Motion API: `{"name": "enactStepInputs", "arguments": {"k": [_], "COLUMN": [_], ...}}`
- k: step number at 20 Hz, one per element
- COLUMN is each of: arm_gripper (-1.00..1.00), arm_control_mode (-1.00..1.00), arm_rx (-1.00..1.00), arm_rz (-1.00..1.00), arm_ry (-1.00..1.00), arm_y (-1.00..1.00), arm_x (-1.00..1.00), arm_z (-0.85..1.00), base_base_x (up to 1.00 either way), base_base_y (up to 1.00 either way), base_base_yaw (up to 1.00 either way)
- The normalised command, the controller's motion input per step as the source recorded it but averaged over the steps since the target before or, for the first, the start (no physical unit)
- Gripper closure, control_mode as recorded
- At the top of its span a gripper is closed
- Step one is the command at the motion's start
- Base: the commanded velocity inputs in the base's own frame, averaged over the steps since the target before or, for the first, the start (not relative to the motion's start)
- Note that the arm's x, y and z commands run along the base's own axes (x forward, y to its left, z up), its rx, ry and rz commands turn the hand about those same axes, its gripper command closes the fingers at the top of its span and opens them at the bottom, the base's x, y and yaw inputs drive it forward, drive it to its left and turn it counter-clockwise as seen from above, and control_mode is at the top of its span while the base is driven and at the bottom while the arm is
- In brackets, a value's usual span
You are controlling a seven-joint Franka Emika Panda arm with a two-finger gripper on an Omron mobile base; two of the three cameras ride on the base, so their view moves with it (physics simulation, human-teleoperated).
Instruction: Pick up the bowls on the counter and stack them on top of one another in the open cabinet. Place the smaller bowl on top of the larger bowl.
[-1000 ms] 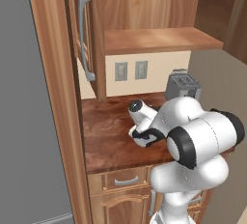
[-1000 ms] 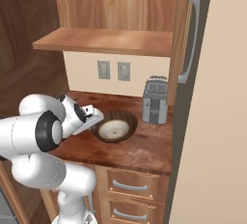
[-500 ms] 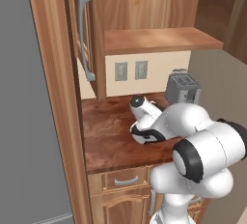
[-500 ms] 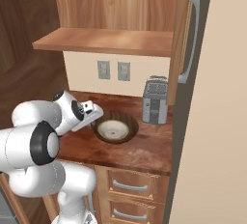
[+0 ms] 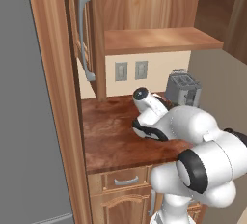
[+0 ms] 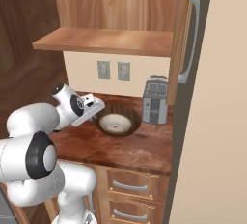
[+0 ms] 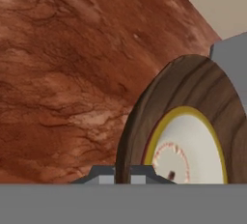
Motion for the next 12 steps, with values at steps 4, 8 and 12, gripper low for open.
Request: {"name": "enactStepInputs", "arguments": {"k": [4,8,12], "arm_gripper": [1.00,1.00,1.00], "arm_control_mode": [-1.00,-1.00,-1.00], "arm_rx": [-0.06,-0.07,-0.05], "arm_rz": [0.08,0.10,0.12], "arm_ry": [0.00,0.00,0.00], "arm_y": [-0.06,-0.04,-0.06], "arm_x": [-0.11,-0.24,-0.26], "arm_z": [0.30,0.33,0.35], "base_base_x": [0.00,0.00,0.00], "base_base_y": [0.00,0.00,0.00], "base_base_yaw": [0.00,0.00,0.00]}}
